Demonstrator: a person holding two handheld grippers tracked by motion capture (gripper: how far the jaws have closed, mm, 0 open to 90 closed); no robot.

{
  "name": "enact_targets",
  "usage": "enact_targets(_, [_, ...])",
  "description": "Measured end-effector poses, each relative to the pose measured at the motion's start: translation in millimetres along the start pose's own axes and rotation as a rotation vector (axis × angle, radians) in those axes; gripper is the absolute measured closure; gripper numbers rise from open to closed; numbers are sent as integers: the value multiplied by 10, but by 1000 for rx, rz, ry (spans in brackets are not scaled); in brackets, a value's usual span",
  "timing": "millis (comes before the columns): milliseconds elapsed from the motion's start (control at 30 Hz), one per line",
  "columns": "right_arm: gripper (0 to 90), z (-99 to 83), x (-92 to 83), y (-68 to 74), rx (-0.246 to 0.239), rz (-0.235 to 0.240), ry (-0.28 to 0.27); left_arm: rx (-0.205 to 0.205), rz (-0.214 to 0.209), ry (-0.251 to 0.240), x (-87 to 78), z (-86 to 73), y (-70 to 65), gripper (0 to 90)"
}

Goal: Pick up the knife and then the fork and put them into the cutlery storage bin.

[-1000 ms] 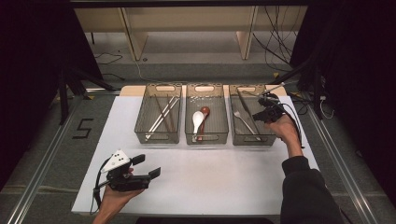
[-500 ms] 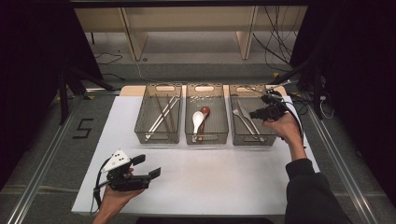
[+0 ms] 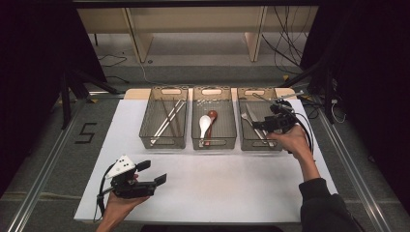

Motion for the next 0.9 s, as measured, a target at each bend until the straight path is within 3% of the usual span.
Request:
enact_targets(467, [310, -231, -148, 315, -27, 52, -116, -4, -2, 2, 6, -1, -2, 164])
enact_targets(900, [300, -399, -151, 451, -45, 61, -157, -6, -2, 5, 4, -3, 10, 164])
Point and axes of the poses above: each handheld gripper's, and its own axes: x roughly forward along the jaws, z roughly out of its top, y roughly to its left, the point moved 1 cm from there along x, roughly forward along the jaws, and after that the axes turned 10 degrees about y, right-handed, at the moved point
